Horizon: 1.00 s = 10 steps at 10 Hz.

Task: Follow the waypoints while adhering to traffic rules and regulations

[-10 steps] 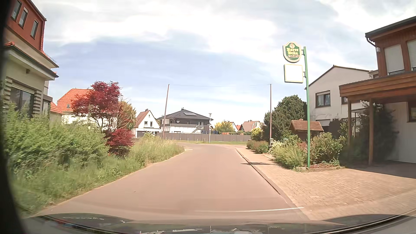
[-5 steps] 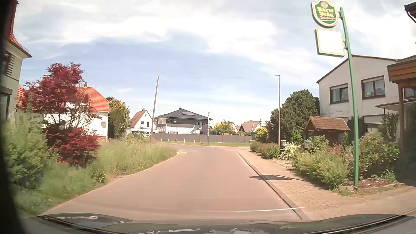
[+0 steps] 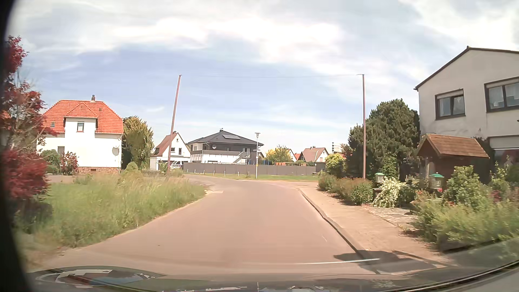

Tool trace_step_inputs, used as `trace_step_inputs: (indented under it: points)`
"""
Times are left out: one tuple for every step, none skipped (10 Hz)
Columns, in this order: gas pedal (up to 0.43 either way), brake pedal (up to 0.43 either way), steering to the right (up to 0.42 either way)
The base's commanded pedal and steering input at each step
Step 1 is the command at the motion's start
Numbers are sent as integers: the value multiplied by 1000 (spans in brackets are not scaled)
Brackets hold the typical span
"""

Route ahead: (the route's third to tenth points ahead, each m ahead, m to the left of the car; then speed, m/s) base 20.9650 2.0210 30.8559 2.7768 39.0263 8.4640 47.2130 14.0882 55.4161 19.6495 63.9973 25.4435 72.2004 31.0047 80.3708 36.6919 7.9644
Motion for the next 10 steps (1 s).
trace_step_inputs:
  points:
    - [0,0,4]
    - [0,0,4]
    - [0,0,3]
    - [0,0,3]
    - [0,0,3]
    - [0,0,2]
    - [0,0,2]
    - [0,0,1]
    - [0,0,0]
    - [0,0,0]
